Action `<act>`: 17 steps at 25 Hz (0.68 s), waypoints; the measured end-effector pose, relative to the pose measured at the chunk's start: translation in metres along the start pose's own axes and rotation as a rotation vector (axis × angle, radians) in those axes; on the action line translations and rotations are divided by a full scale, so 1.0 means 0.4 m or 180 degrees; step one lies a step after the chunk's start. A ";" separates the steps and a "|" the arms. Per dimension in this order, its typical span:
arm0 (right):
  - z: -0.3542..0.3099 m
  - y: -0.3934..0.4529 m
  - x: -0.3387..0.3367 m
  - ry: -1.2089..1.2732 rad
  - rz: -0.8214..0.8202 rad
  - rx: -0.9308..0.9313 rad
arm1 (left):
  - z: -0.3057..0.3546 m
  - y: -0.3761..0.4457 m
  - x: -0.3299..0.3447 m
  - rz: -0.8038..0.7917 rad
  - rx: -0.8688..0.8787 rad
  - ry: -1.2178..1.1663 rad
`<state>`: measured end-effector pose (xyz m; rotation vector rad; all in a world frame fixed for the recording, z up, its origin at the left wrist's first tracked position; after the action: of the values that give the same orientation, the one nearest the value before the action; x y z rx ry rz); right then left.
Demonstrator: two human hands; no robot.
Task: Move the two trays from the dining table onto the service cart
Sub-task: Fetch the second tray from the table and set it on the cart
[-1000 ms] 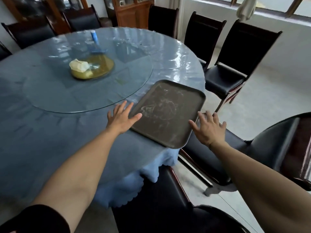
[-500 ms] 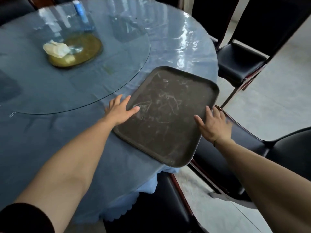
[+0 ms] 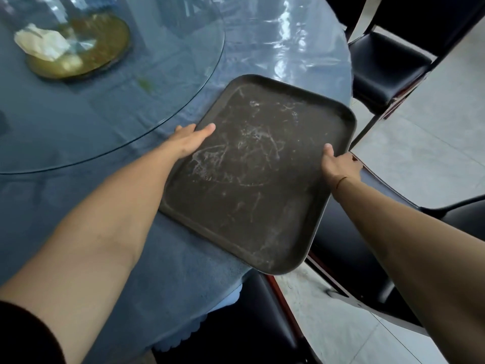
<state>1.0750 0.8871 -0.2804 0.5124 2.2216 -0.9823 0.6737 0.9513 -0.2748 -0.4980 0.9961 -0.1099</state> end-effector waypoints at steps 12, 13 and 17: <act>0.110 0.257 0.071 0.1350 -0.1107 0.0544 | 0.020 -0.127 -0.017 -0.0795 -0.0709 -0.0474; 0.066 0.142 0.027 0.1426 -0.1228 0.0443 | 0.007 -0.140 -0.022 -0.0772 -0.0741 -0.0578; -0.040 -0.191 -0.111 0.1419 -0.1313 0.0272 | -0.004 -0.242 -0.059 -0.0757 -0.0851 -0.0998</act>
<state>1.0566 0.8463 -0.2024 0.3373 2.7667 -1.2739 0.6724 0.8724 -0.2136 -0.8511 0.6438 -0.1075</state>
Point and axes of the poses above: each hand's wrist, its own y-axis towards the middle knuckle, its own x-axis out of the palm, z = x × y, the point moved 10 cm from there along y, towards the middle knuckle, and after that the axes turned 7 degrees about x, right-handed, at the moved point
